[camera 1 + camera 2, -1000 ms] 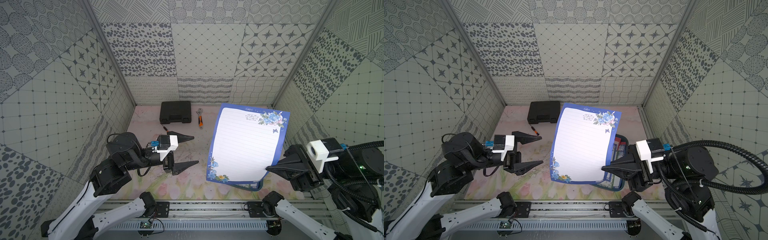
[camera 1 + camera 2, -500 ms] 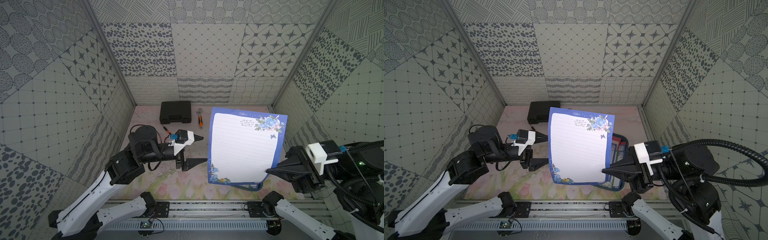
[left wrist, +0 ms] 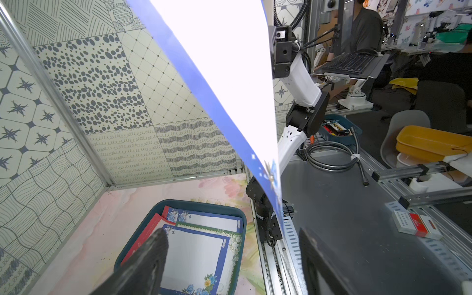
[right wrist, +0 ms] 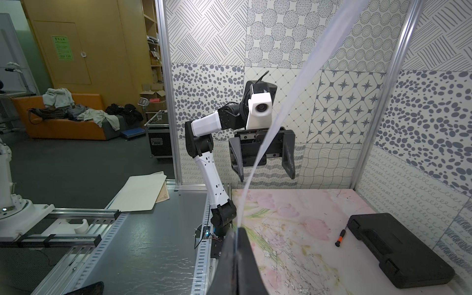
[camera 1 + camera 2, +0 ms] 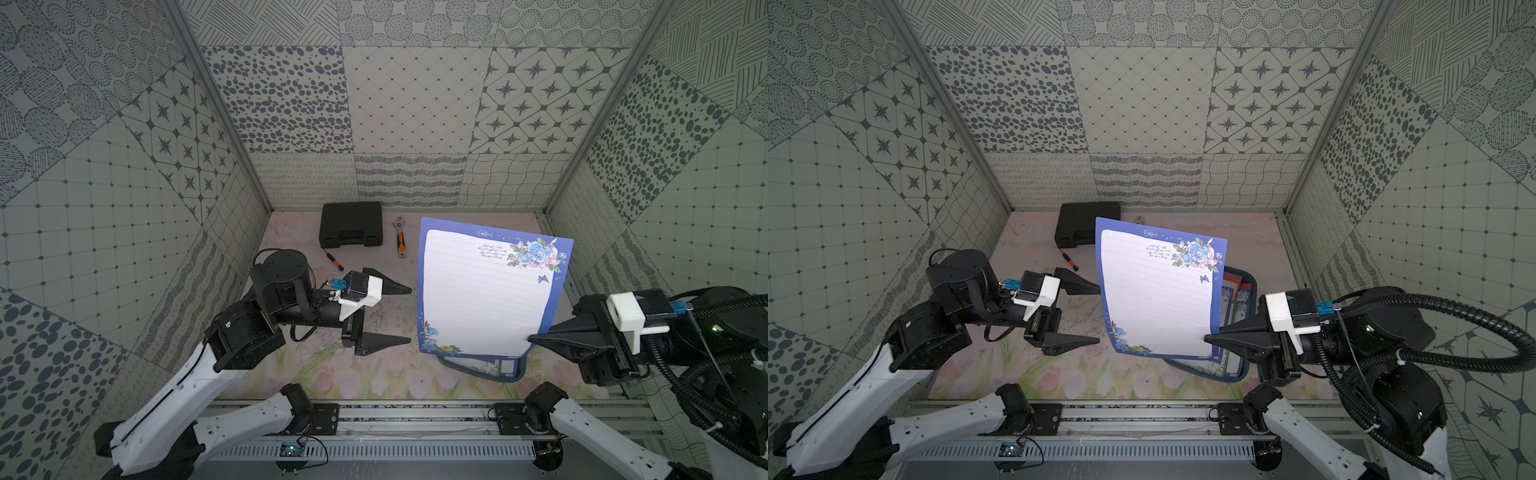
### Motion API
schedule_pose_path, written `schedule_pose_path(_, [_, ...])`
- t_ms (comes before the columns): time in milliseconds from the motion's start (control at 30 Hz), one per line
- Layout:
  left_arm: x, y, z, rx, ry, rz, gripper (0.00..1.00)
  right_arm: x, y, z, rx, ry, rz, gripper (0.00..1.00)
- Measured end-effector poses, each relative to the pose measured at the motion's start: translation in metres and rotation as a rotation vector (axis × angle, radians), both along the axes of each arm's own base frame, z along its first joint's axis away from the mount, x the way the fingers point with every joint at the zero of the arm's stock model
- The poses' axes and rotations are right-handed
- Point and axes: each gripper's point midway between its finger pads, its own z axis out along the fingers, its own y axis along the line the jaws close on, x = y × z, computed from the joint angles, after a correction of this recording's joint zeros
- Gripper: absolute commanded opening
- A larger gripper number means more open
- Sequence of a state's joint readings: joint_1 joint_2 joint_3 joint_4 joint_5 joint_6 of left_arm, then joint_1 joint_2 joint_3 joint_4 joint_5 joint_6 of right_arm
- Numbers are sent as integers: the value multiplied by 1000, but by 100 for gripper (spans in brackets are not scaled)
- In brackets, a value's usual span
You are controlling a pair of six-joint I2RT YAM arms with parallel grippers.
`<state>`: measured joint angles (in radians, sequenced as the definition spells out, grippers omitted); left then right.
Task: Take out the stationery paper from the storage box
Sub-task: Place the stationery paper at the center of the board.
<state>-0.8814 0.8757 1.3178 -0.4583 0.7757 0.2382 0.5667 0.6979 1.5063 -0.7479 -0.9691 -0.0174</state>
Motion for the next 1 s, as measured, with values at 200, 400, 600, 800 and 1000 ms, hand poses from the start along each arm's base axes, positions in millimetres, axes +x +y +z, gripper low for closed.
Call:
schedule_pose_path(200, [-8,-1,-3,2,10,-57,81,7,4,-4,4,6,-2,0])
schedule_pose_path(400, [-4,-14,-6,17,50,-99,74,20,10,-17,-18,39,-20,0])
schedule_pose_path(600, [1,-22,1,-12,58,-111,61,30,13,-30,-47,56,-53,0])
schedule_pose_path(800, [8,-31,3,-24,81,-115,44,44,15,-47,-77,74,-107,0])
schedule_pose_path(1000, [9,-34,9,-35,100,-118,31,48,16,-53,-87,85,-114,1])
